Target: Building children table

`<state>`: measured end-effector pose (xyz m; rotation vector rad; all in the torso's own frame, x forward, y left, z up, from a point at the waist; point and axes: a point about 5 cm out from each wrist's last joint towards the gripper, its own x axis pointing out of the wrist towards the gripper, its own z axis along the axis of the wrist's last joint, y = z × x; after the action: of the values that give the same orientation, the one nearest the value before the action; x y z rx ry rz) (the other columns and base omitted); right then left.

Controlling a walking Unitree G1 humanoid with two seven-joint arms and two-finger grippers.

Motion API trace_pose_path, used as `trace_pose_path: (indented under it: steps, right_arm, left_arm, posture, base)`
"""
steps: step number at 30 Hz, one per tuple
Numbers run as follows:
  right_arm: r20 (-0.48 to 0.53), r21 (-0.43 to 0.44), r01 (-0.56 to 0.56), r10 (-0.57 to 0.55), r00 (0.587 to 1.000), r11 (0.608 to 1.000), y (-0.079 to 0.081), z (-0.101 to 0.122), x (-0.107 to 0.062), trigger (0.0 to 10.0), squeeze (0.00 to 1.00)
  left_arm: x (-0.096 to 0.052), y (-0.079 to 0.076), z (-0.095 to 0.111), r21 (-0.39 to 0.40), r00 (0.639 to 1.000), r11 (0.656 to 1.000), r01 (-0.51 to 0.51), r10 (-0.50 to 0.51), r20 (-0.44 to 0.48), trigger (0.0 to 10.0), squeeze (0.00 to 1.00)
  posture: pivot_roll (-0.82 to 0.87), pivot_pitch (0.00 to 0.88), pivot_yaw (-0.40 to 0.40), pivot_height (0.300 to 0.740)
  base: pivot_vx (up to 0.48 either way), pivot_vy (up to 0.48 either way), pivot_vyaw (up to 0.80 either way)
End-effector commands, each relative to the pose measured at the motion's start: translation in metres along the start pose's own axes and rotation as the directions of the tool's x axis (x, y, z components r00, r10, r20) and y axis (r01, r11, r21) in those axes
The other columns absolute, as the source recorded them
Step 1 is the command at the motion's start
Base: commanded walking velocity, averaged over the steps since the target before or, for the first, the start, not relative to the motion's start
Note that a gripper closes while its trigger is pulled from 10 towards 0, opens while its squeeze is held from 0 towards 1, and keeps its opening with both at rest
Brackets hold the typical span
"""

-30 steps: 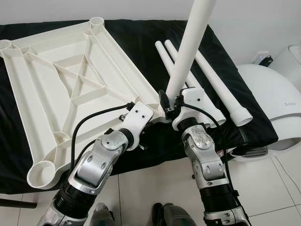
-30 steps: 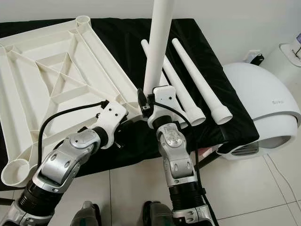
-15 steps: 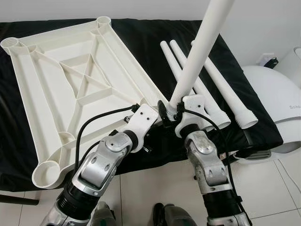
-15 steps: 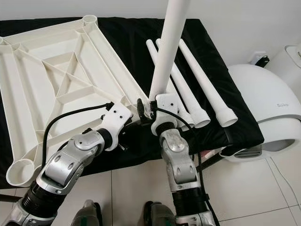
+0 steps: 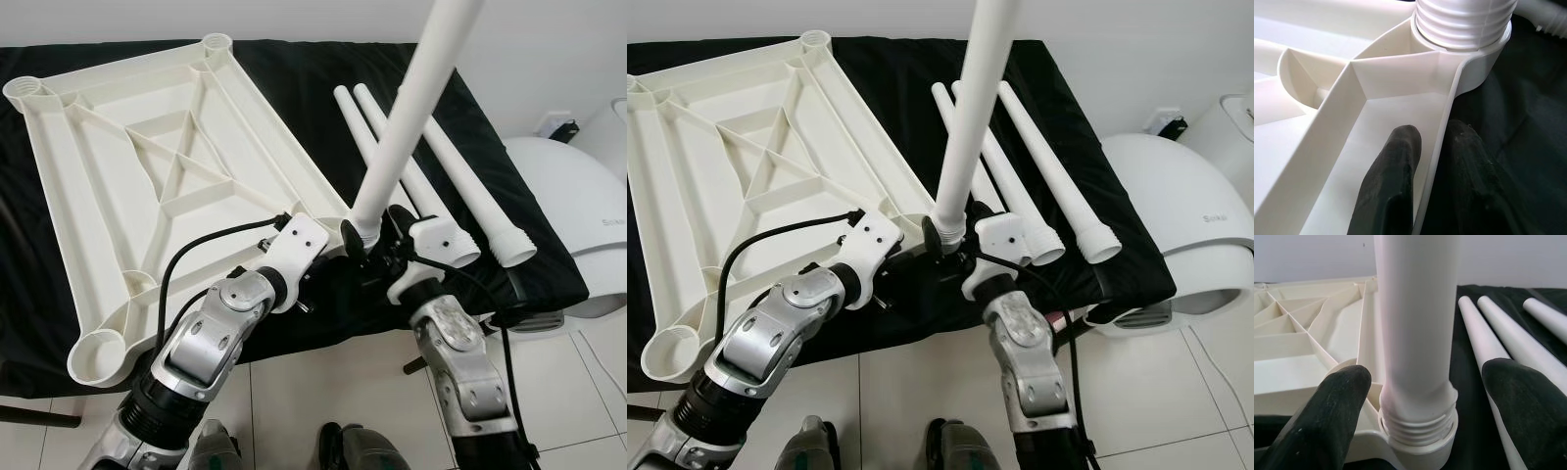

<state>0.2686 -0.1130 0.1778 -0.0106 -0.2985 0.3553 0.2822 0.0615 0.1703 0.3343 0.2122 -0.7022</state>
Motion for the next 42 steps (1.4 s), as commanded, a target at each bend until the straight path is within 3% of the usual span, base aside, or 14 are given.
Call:
trace_pose_path:
  steps: [1,8,9,10,11,21,26,35,36,37,42]
  right_arm:
    - [0.017,0.010,-0.001,0.001,1.000,1.000,-0.001,0.002,-0.004,10.0,0.00]
    - [0.015,-0.001,-0.011,0.011,1.000,1.000,-0.006,0.001,-0.026,10.0,0.00]
    - [0.014,-0.007,-0.020,0.020,1.000,1.000,-0.006,0.001,-0.028,10.0,0.00]
    - [0.014,-0.012,-0.027,0.027,1.000,1.000,-0.006,0.000,-0.029,10.0,0.00]
    - [0.009,-0.004,-0.032,0.032,0.999,0.999,-0.007,-0.001,-0.030,10.0,0.00]
    - [-0.036,0.027,-0.046,0.047,0.998,0.999,-0.010,-0.010,-0.034,10.0,0.00]
    - [-0.059,0.051,-0.104,0.107,0.993,0.993,-0.008,-0.015,-0.038,10.0,0.00]
    - [-0.092,0.049,-0.186,0.190,0.977,0.981,-0.017,-0.023,-0.038,10.0,0.00]
    - [-0.102,0.028,-0.202,0.204,0.974,0.979,-0.019,-0.024,-0.038,10.0,0.00]
    - [-0.113,0.016,-0.206,0.206,0.972,0.978,-0.022,-0.026,-0.038,10.0,0.00]
    - [-0.126,-0.001,-0.214,0.212,0.969,0.977,-0.027,-0.028,-0.036,10.0,0.00]
  left_arm:
    - [0.001,0.000,0.005,0.021,0.999,0.999,0.025,-0.025,0.023,10.0,0.00]
    - [0.000,0.008,0.004,0.016,1.000,1.000,0.005,-0.005,0.020,10.0,0.00]
    - [0.000,0.008,0.004,0.012,1.000,1.000,0.008,-0.009,0.022,10.0,0.52]
    - [0.000,0.008,0.004,0.010,1.000,1.000,0.012,-0.012,0.025,10.0,0.52]
    - [-0.001,0.007,0.004,-0.005,0.999,1.000,0.022,-0.022,0.028,10.0,1.00]
    - [-0.002,0.008,0.005,-0.026,0.999,0.999,0.035,-0.034,0.039,10.0,1.00]
    - [-0.006,0.009,0.007,-0.021,0.998,0.999,0.043,-0.042,0.043,10.0,1.00]
    - [-0.023,0.005,0.016,0.059,0.982,0.984,0.166,-0.171,0.084,10.0,1.00]
    - [-0.026,0.003,0.017,0.071,0.977,0.980,0.188,-0.194,0.092,10.0,0.80]
    - [-0.029,0.001,0.018,0.083,0.971,0.974,0.209,-0.217,0.100,10.0,0.00]
    - [-0.033,0.000,0.021,0.092,0.963,0.968,0.234,-0.243,0.112,10.0,0.00]
  posture:
    - [0.01,0.162,-0.050,0.740]
    - [0.01,0.161,-0.043,0.740]
    - [0.01,0.161,-0.043,0.740]
    - [0.01,0.161,-0.043,0.740]
    - [0.01,0.163,-0.041,0.740]
    - [0.01,0.165,-0.041,0.740]
    - [0.01,0.168,-0.040,0.740]
    - [0.02,0.179,-0.036,0.740]
    - [0.02,0.181,-0.035,0.740]
    - [0.02,0.182,-0.034,0.740]
    - [0.02,0.184,-0.033,0.740]
  base:
    - [0.000,0.000,0.00]
    - [0.000,0.000,0.00]
    - [0.000,0.000,0.00]
    - [0.000,0.000,0.00]
    - [0.000,0.000,0.00]
    - [0.000,0.000,0.00]
    - [0.000,0.000,0.00]
    - [0.000,0.000,0.00]
    - [0.000,0.000,0.00]
    - [0.000,0.000,0.00]
    - [0.000,0.000,0.00]
